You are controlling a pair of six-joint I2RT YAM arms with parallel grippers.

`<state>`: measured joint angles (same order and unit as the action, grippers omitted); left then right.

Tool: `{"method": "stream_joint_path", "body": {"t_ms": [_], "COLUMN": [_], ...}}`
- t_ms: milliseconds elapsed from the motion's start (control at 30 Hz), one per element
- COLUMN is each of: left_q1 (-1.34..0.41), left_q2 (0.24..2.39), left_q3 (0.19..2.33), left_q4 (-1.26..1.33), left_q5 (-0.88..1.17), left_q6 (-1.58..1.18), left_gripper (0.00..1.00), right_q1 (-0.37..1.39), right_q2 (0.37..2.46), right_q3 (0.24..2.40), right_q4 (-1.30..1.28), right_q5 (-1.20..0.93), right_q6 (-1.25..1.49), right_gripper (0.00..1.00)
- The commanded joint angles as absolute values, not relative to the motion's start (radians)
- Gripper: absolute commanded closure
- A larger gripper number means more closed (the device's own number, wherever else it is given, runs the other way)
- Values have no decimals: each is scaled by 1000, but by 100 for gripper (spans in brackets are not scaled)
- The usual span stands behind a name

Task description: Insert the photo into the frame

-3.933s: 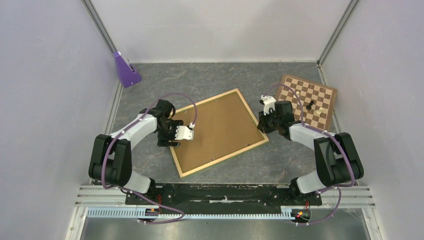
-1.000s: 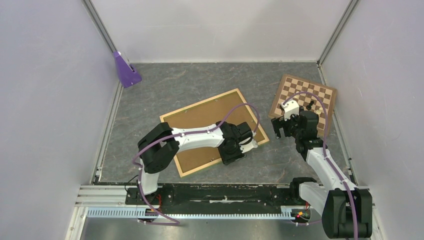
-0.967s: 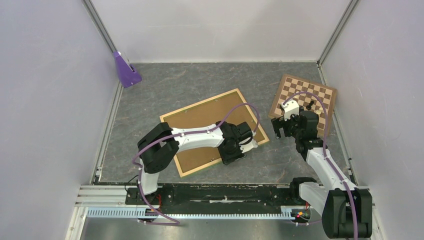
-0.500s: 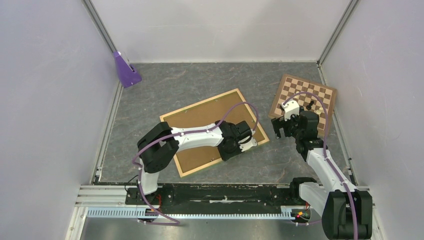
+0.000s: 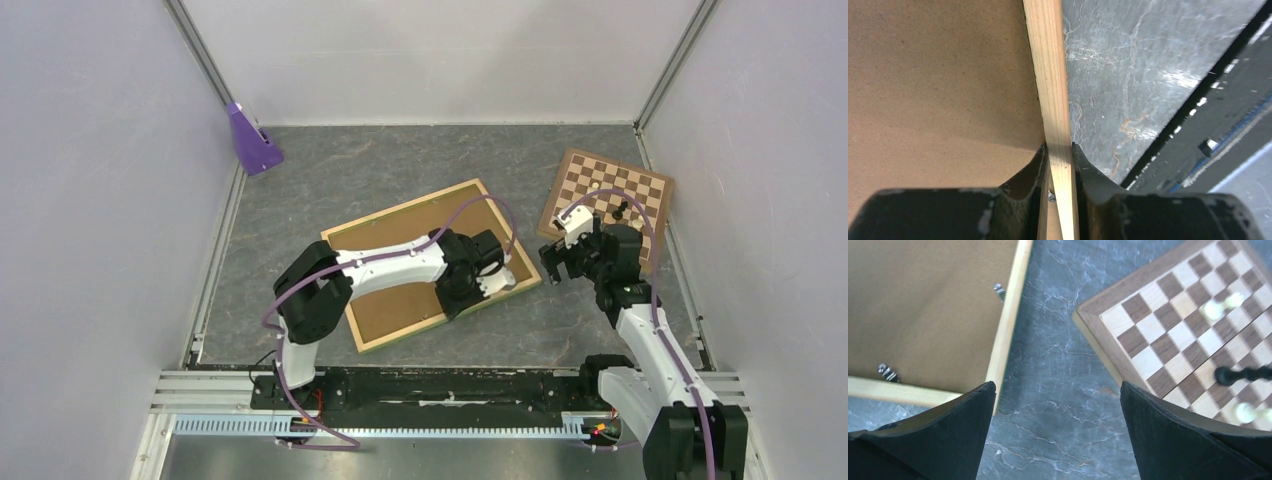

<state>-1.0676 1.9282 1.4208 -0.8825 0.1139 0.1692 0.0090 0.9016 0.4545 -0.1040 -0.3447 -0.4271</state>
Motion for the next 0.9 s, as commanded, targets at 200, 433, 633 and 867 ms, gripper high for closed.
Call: {"method": "stream_joint_path", "body": {"t_ms": [200, 433, 633, 867], "left_q1": [-1000, -986, -971, -938], "left_q2": [1953, 2015, 2051, 2069], "left_q3": [1745, 1903, 1965, 1987], "left_q4": [-1111, -1247, -1307, -1328], "left_q5": [276, 305, 339, 376], "left_q6": [332, 384, 400, 409], "left_gripper": [98, 98, 98, 98], "right_q1": [28, 158, 245, 265], "right_q2": [801, 797, 790, 738], "right_q3": [664, 751, 760, 762], "right_q4": [-336, -465, -499, -580], "right_q5": [-544, -450, -368, -376], "right_q6": [-787, -969, -1038, -1062], "right_gripper": [9, 12, 13, 16]}}
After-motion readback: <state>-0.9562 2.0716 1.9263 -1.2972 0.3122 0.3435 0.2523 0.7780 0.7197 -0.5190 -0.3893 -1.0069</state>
